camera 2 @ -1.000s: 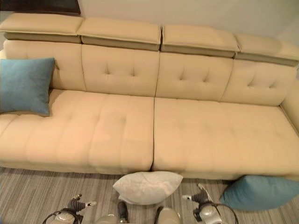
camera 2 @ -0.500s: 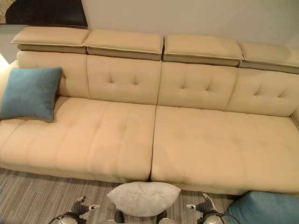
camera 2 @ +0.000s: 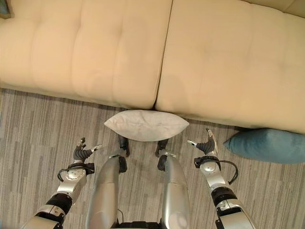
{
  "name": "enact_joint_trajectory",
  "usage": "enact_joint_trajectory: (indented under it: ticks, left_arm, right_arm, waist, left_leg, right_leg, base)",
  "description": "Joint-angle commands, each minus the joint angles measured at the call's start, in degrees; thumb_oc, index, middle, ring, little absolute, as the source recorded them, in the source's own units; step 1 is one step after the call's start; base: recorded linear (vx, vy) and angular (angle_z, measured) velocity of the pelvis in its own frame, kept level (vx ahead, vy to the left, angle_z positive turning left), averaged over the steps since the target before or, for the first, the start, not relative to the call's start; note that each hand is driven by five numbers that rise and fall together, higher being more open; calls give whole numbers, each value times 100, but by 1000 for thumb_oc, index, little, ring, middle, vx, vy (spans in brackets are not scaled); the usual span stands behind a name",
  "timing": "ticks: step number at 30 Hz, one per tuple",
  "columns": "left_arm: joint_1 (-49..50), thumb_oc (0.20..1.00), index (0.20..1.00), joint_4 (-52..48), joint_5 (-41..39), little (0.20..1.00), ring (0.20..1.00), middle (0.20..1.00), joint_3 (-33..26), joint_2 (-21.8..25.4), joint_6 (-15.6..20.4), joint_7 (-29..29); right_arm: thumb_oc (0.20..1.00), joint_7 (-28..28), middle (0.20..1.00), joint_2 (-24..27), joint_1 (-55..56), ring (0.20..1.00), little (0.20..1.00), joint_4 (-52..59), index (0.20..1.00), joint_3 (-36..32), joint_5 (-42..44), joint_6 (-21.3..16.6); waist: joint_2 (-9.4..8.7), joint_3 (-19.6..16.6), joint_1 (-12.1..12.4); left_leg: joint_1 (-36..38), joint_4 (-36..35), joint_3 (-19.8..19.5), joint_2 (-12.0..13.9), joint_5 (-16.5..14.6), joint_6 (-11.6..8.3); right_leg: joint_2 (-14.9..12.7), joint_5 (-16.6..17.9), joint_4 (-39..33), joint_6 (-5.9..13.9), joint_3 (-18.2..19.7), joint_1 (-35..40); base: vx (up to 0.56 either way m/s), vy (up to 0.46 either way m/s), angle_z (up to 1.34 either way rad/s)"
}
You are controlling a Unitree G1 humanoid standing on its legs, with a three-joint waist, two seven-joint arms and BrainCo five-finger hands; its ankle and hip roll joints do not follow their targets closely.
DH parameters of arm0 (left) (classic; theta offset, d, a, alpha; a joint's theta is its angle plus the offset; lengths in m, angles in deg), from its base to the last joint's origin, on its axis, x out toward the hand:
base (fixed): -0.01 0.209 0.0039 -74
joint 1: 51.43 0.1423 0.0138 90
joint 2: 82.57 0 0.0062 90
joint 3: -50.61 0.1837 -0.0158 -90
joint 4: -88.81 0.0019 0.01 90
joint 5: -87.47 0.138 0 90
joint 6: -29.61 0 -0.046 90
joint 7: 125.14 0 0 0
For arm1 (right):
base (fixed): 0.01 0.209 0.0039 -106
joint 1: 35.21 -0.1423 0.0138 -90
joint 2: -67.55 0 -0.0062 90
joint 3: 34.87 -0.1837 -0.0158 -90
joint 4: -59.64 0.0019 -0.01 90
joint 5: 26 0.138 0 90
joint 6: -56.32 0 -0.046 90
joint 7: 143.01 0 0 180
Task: Pick up all the scattered cushions and arrange them neatly on the sofa.
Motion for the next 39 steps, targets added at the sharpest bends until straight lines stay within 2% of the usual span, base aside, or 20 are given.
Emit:
enact_joint_trajectory:
  ticks: [1,6,13,23,30,39]
  left_arm:
    - [206,1000,1000,-125,-72,1000,1000,1000,118,-122,244,318]
    - [-266,1000,1000,-211,-174,1000,1000,1000,230,-153,294,490]
    - [-874,1000,1000,-235,-45,1000,1000,1000,417,-68,277,621]
    - [-1191,1000,1000,-220,19,1000,1000,1000,499,-124,221,788]
    - [-1204,1000,1000,-391,-180,1000,1000,1000,507,-206,236,841]
    - [-1535,1000,1000,-684,-129,1000,1000,1000,690,-166,222,942]
  right_arm:
    - [1000,435,1000,111,194,1000,1000,180,1000,66,142,-326]
    - [1000,681,1000,-8,-169,1000,1000,263,1000,125,290,-475]
    - [1000,713,1000,-57,-613,1000,1000,173,1000,332,326,-518]
    - [1000,690,1000,-133,-868,1000,1000,56,1000,444,389,-551]
    - [1000,721,1000,-191,-940,1000,1000,417,1000,450,502,-614]
    - [1000,815,1000,-72,-1253,1000,1000,949,1000,515,479,-723]
  waist:
    - [165,-680,-53]
    - [200,-613,-109]
    - [158,-628,-191]
    - [122,-785,-226]
    - [160,-819,-243]
    - [300,-671,-310]
  left_leg:
    - [-255,-136,-84,1,-45,-41]
    - [-1037,64,-153,57,63,-56]
    - [-1747,132,-237,69,154,-80]
    - [-2333,312,-286,67,123,-76]
    - [-2878,510,-271,-44,92,8]
    - [-3569,720,-188,-140,167,67]
  right_leg:
    - [-104,-152,-85,382,83,51]
    - [-147,-107,197,373,149,-738]
    - [-207,-13,312,391,204,-1407]
    - [-270,-60,589,366,280,-2004]
    - [-303,-86,875,364,444,-2615]
    - [-284,-53,1285,374,728,-3512]
  base:
    - [-93,3,-15]
    - [-74,6,-12]
    - [-30,7,1]
    - [7,8,4]
    - [16,29,-1]
    - [-2,4,0]
